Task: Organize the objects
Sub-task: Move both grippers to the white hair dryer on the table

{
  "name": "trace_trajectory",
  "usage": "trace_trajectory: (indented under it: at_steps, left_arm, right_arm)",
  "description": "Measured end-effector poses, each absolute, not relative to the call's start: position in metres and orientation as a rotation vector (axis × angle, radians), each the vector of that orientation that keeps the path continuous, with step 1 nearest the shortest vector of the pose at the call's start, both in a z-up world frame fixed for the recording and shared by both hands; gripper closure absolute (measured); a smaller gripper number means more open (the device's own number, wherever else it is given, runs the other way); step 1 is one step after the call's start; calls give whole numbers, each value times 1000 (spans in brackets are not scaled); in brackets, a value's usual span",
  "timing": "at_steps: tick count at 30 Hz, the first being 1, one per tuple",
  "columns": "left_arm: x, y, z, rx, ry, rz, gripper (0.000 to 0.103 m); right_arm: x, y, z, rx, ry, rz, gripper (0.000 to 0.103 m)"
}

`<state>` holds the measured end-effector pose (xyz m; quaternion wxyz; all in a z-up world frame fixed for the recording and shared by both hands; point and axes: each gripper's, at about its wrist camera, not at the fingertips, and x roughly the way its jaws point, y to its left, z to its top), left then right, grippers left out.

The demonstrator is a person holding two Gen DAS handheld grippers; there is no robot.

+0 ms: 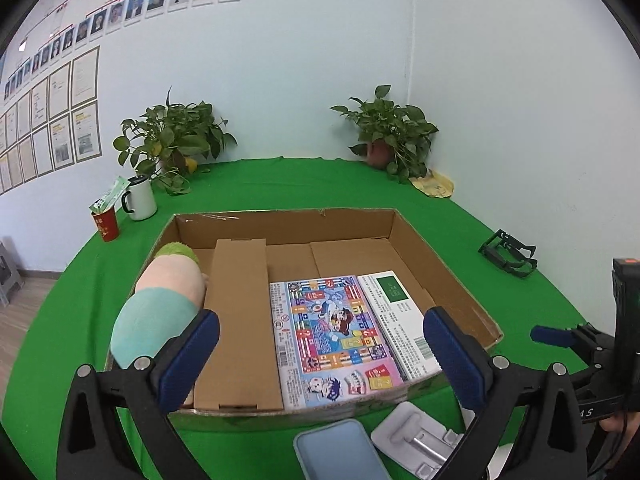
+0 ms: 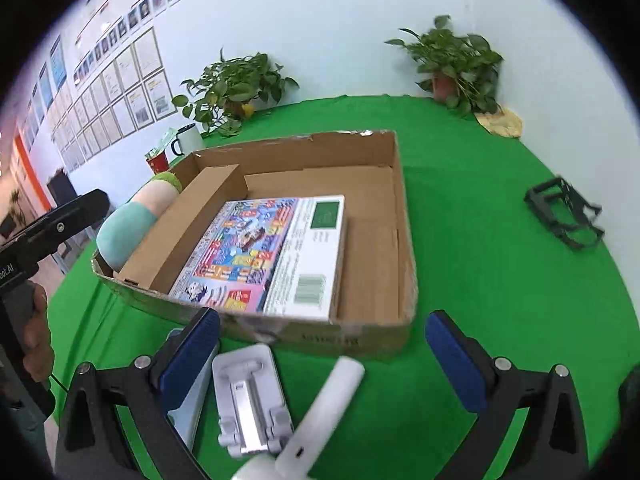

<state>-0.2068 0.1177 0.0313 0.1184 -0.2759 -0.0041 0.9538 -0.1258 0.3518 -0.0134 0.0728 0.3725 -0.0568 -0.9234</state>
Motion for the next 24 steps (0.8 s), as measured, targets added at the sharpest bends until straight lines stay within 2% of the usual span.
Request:
trace_trajectory:
  at_steps: [7, 10, 13, 24]
  left_arm:
    - [-174, 128, 15, -852, 16, 2764, 0]
    - [-167, 136, 3, -895, 21, 2735, 0]
    - [-169, 142, -7, -967, -19, 2660, 0]
    - [-204, 193, -44, -1216, -92, 2277, 0]
  right_arm:
    - [-120, 374, -55, 1327, -335, -2668, 2]
    - [-121, 371, -67, 1384, -360, -2615, 9]
    - [-112, 361, -71, 1383, -340, -2585, 15]
    - [-32, 322, -61, 1251, -179, -2674, 15]
